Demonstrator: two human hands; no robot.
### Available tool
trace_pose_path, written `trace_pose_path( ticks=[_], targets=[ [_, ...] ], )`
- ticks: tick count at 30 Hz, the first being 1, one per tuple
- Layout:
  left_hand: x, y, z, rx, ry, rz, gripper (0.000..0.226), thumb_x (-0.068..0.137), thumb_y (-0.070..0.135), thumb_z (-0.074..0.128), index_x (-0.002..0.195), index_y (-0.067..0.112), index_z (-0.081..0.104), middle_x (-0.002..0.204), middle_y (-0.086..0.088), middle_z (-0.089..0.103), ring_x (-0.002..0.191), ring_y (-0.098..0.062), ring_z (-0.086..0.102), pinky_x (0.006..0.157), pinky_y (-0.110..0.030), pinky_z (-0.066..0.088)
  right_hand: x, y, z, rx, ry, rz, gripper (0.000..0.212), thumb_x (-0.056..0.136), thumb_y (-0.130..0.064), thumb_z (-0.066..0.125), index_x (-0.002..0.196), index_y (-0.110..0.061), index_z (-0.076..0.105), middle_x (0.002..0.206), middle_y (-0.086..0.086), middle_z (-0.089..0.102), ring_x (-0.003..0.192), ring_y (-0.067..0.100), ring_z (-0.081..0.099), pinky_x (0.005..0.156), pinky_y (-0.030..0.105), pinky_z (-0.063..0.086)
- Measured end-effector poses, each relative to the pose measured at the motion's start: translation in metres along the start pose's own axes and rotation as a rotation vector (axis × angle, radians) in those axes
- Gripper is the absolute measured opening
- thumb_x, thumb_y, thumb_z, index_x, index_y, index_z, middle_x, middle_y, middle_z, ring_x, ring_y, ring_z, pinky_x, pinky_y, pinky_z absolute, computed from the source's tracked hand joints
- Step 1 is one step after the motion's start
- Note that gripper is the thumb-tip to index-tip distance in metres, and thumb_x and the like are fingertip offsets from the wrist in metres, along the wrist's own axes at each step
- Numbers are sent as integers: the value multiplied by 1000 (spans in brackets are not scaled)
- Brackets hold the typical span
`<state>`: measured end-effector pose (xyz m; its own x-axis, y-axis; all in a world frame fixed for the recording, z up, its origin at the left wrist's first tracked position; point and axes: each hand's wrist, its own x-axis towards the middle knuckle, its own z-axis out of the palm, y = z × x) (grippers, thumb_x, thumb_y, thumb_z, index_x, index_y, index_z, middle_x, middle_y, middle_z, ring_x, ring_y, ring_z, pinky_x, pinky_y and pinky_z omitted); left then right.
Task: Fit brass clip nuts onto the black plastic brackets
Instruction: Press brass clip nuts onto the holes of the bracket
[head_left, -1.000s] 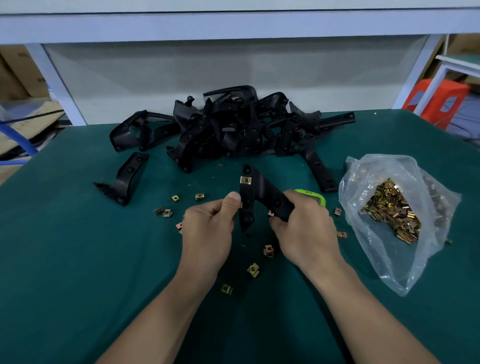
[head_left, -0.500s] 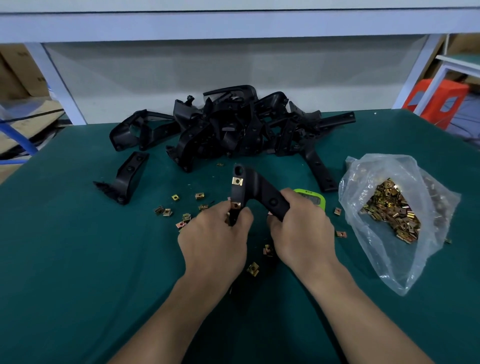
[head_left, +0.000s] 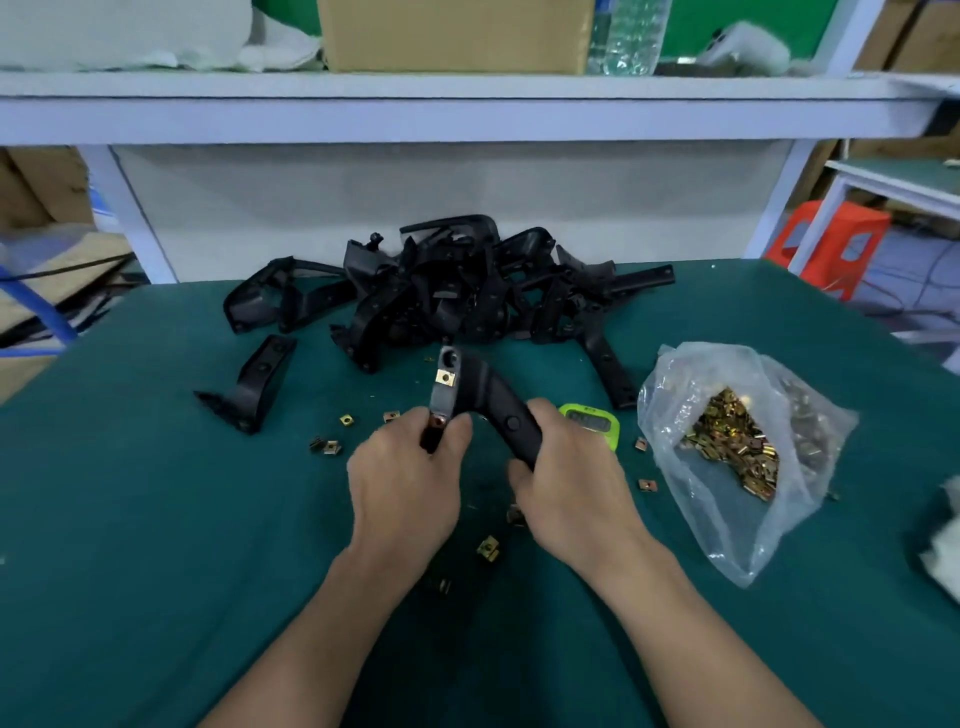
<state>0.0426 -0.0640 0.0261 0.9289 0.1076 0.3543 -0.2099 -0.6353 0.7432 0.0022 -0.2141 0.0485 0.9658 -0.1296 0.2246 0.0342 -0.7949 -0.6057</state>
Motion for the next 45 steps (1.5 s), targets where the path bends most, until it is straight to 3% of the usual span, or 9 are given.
trace_pose_path(
  ticks=[11,16,18,20,25,29,34,38,45],
  targets=[
    [-56,106,19,-551,-227,187,48,90,38,66,57,11,43,47,8,34,45,-5,29,42,-19,24,-113,13,-126,97,200,101,37,84,-8,55,105,-38,55,71,-4,60,60,10,57,46,18,42],
    [-130,185,58,-633,-559,307,33,88,38,64,65,17,52,49,9,43,46,-10,36,44,-27,30,-206,65,-185,403,387,311,53,84,8,57,115,-34,66,88,-1,72,61,23,72,54,33,54],
    [-169,212,74,-653,-718,289,6,85,34,65,81,38,67,57,10,63,50,-14,54,51,-29,44,-247,87,-197,512,511,422,54,83,10,59,114,-32,70,86,2,74,60,25,72,52,29,52],
    [-208,231,93,-634,-828,282,21,78,36,63,94,50,68,68,12,72,63,-15,67,65,-31,52,-290,109,-204,578,601,505,45,82,11,60,107,-24,74,80,5,74,58,23,68,52,29,50],
    [-298,253,142,-576,-1193,222,30,67,37,65,95,33,75,68,6,72,56,-8,59,62,-31,48,-389,153,-205,874,761,761,33,89,17,55,99,-7,74,78,16,69,58,26,62,51,29,53],
    [-343,251,175,-469,-1447,126,42,88,34,75,128,23,69,95,14,78,82,-5,74,82,-33,61,-444,186,-210,879,889,962,25,92,13,53,97,-1,72,82,17,71,58,19,62,52,27,50],
    [-360,269,194,-396,-1589,151,44,92,43,69,135,38,62,123,23,67,111,1,63,101,-32,51,-462,239,-251,1245,1421,973,10,96,1,63,103,7,66,97,20,71,82,29,74,70,39,63],
    [-359,278,198,-365,-1606,191,54,93,42,68,145,35,55,140,15,59,125,-5,56,102,-29,45,-433,265,-236,1162,1252,1156,27,91,-8,70,114,5,66,111,18,69,106,34,70,65,35,63],
    [-323,267,195,-410,-1441,275,54,79,32,65,133,34,65,137,12,65,122,3,59,110,-29,43,-370,240,-180,1193,1052,1065,10,90,0,61,96,-2,69,82,13,65,74,24,65,66,31,62]
  ],
)
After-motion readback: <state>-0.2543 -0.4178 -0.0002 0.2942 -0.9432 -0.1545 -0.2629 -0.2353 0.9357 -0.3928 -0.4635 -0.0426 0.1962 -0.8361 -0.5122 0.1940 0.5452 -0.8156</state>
